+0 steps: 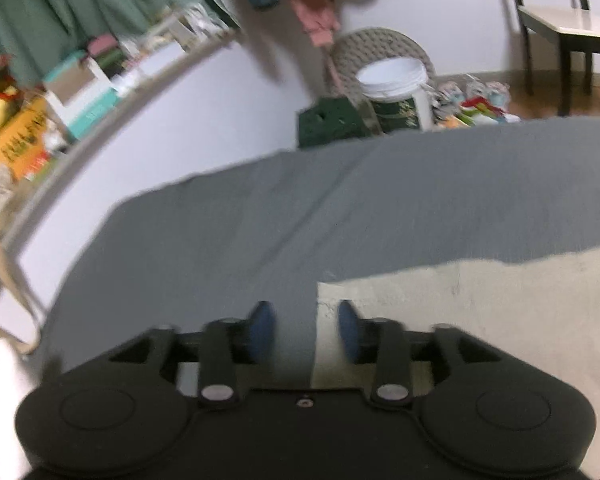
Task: Fold clothes
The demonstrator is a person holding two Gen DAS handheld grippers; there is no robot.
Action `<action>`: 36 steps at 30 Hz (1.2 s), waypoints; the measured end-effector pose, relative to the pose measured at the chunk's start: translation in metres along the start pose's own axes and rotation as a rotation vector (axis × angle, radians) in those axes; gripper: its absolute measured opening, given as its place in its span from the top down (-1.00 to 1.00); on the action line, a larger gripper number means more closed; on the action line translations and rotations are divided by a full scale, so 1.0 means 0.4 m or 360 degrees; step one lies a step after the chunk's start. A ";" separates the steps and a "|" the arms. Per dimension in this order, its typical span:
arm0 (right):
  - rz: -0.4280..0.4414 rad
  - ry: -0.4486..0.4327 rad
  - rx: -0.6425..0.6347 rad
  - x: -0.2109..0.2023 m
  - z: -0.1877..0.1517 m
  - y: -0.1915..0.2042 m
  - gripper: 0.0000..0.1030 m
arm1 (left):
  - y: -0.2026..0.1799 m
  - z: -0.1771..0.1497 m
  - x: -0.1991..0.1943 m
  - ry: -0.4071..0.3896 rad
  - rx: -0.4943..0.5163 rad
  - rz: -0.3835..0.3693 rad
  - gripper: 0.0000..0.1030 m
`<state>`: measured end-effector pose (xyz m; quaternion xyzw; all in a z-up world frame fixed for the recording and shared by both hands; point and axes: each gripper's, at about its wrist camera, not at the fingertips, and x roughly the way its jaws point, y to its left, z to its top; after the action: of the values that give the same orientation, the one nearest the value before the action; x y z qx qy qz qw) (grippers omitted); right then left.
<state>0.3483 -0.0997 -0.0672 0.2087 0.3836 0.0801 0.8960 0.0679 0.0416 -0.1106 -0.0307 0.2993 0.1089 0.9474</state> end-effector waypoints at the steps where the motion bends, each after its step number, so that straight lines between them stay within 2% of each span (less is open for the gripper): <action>1: 0.0009 -0.0033 0.0003 -0.029 0.016 -0.025 0.18 | 0.006 0.005 -0.007 -0.0023 -0.0033 -0.0014 -0.58; 3: 0.0027 -0.0099 0.0010 -0.087 0.049 -0.074 0.06 | 0.008 0.015 -0.029 -0.0107 -0.0052 -0.0048 -0.59; 4: 0.0036 -0.0132 0.0013 -0.116 0.065 -0.099 -0.03 | 0.008 0.023 -0.044 -0.0156 -0.0055 -0.0107 -0.59; 6: 0.0042 -0.0198 0.0022 -0.176 0.095 -0.154 -0.05 | 0.002 0.033 -0.071 -0.0224 -0.0070 -0.0289 -0.59; 10: -0.0189 -0.0292 0.0129 -0.323 0.096 -0.377 -0.05 | -0.040 0.029 -0.118 -0.0286 -0.0026 -0.0691 -0.59; 12: -0.0320 -0.0291 0.0192 -0.371 0.074 -0.480 0.00 | -0.076 0.017 -0.134 -0.0267 0.0051 -0.0808 -0.59; 15: -0.0435 -0.0245 0.0276 -0.406 0.025 -0.600 0.28 | -0.111 -0.003 -0.137 -0.0207 0.0163 -0.0894 -0.59; 17: -0.0469 -0.0213 0.0325 -0.410 -0.008 -0.652 0.33 | -0.115 -0.006 -0.125 -0.0161 0.0195 -0.0907 -0.59; 20: -0.0410 -0.0211 0.0394 -0.382 -0.035 -0.691 0.36 | -0.114 -0.005 -0.115 -0.0118 0.0175 -0.0908 -0.59; 24: -0.0258 -0.0292 0.0514 -0.330 -0.039 -0.719 0.38 | -0.120 -0.007 -0.115 -0.0068 0.0093 -0.0914 -0.59; 26: -0.0242 -0.0292 0.0532 -0.302 -0.034 -0.727 0.42 | -0.121 -0.007 -0.107 -0.0051 0.0083 -0.0920 -0.59; 27: -0.0241 -0.0286 0.0537 -0.288 -0.031 -0.730 0.51 | -0.122 -0.007 -0.103 -0.0044 0.0079 -0.0922 -0.59; 28: -0.0239 -0.0282 0.0539 -0.275 -0.029 -0.732 0.75 | -0.125 -0.013 -0.100 -0.0049 0.0089 -0.0910 -0.59; 29: -0.0235 -0.0285 0.0534 -0.269 -0.030 -0.735 0.86 | -0.128 -0.013 -0.097 -0.0056 0.0099 -0.0892 -0.59; 33: -0.0256 -0.0360 0.0296 -0.269 -0.027 -0.689 0.89 | -0.133 -0.011 -0.100 -0.0054 0.0102 -0.0883 -0.59; 36: -0.0253 -0.0341 -0.0103 -0.277 -0.036 -0.600 0.89 | -0.130 -0.010 -0.113 -0.0068 0.0108 -0.0886 -0.59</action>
<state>0.2570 -0.3450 -0.1084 0.1560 0.2981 -0.0016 0.9417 0.0413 -0.0180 -0.0885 -0.0777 0.2628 -0.1651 0.9474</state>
